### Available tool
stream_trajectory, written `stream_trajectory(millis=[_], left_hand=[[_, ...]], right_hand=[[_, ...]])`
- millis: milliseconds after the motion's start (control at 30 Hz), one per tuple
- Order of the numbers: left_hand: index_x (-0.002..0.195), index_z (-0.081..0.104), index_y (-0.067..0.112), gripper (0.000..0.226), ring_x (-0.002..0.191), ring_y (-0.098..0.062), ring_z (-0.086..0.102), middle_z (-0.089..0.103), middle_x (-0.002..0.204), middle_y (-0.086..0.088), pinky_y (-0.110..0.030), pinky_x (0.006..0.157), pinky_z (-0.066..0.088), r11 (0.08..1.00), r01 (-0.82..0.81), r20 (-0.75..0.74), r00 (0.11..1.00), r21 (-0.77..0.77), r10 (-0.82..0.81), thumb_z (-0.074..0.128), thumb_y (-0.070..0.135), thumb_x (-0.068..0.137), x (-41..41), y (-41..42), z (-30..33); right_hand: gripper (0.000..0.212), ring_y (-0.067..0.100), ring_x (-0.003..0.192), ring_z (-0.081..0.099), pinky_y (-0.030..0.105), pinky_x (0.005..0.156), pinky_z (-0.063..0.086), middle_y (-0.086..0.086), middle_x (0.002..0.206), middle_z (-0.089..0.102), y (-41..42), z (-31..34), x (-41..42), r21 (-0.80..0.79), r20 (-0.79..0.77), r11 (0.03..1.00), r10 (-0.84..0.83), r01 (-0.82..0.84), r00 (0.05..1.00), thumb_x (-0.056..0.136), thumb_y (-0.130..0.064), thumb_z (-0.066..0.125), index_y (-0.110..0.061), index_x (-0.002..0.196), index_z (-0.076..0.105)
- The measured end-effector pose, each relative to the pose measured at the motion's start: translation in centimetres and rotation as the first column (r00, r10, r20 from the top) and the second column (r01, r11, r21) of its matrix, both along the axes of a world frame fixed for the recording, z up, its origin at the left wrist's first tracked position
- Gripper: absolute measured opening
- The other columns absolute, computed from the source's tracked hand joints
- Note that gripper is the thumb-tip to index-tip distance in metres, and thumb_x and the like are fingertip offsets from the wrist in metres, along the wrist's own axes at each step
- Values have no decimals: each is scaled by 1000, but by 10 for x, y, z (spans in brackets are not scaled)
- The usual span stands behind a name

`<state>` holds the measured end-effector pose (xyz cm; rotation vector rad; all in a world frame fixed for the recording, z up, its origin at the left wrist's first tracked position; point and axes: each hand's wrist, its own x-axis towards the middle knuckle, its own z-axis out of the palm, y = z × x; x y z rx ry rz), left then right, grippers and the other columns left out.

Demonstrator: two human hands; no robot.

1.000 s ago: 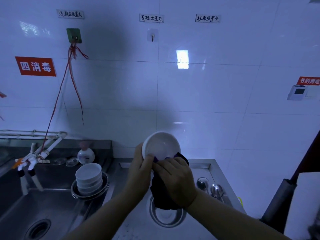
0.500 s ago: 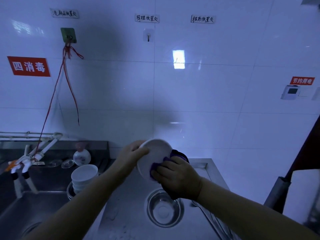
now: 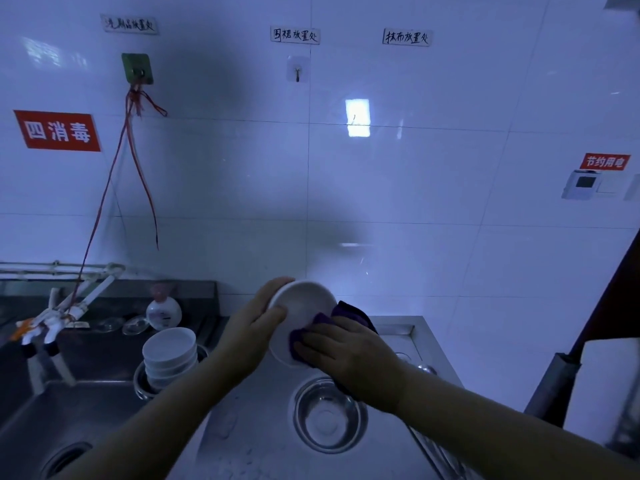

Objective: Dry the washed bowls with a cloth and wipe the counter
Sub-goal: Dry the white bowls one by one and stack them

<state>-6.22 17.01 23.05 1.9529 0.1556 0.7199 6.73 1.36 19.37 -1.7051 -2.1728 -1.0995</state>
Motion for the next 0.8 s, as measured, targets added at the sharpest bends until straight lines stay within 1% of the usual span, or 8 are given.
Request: stream_trajectory(millis=[133, 300, 367, 433, 533, 600, 700, 800], left_hand=[[112, 57, 35, 42, 94, -26, 59, 63, 104, -3, -43, 74, 53, 996, 85, -209, 974, 2, -83, 45, 28, 72, 3, 5, 2], [117, 58, 15, 42, 110, -17, 56, 62, 116, -4, -30, 95, 43, 986, 108, -78, 990, -124, -119, 43, 23, 79, 7, -6, -11], [117, 57, 15, 39, 110, -12, 56, 62, 116, -2, -25, 95, 43, 983, 111, -40, 992, -147, -119, 43, 24, 82, 8, -11, -16], [116, 57, 17, 37, 107, -13, 57, 63, 113, -1, -30, 94, 44, 986, 88, -41, 995, -139, -94, 43, 26, 84, 10, -14, -22], [113, 59, 23, 35, 102, -12, 59, 65, 108, 3, -32, 89, 47, 987, 42, -33, 998, -158, -48, 43, 28, 83, 10, -10, -24], [110, 59, 27, 33, 98, -11, 59, 64, 106, 4, -28, 83, 49, 986, 34, -30, 999, -161, -40, 43, 29, 81, 9, -6, -23], [108, 59, 27, 33, 93, -9, 59, 64, 104, 2, -20, 75, 49, 987, 63, -16, 998, -148, -66, 43, 25, 79, 8, -6, -18], [106, 62, 23, 37, 91, -14, 60, 65, 102, -1, -27, 75, 49, 983, 88, -33, 995, -160, -95, 44, 21, 74, 9, -6, -12]], right_hand=[[21, 18, 96, 61, 32, 88, 49, 0, 104, 68, -5, 11, 6, -163, 86, 986, -21, 35, 996, 87, -10, 62, -15, 106, 66], [19, 21, 88, 61, 36, 77, 51, 3, 96, 67, 4, 21, -15, -21, -170, 980, -196, 195, 966, 85, -16, 64, -13, 103, 65], [29, 23, 88, 62, 37, 76, 52, 5, 97, 66, 10, 17, -27, 17, -237, 960, -267, 279, 934, 79, -15, 70, -10, 107, 64], [37, 23, 88, 63, 35, 77, 54, 7, 100, 66, 15, 9, -38, 10, -334, 953, -284, 304, 899, 77, -15, 73, -7, 112, 63], [37, 21, 97, 60, 33, 86, 51, 7, 112, 64, 14, 0, -46, -49, -438, 975, -217, 218, 872, 88, -17, 58, -9, 125, 58], [34, 19, 97, 60, 32, 84, 50, 2, 114, 64, 8, -3, -42, -93, -388, 986, -165, 140, 907, 88, -16, 55, -15, 121, 62], [31, 16, 97, 62, 30, 83, 52, -3, 110, 68, -3, -2, -23, -178, -248, 981, -115, 72, 962, 80, -16, 67, -20, 110, 68], [25, 15, 104, 60, 31, 91, 50, -4, 107, 69, -9, 2, -4, -220, -129, 973, -94, 64, 987, 80, -21, 69, -19, 105, 71]])
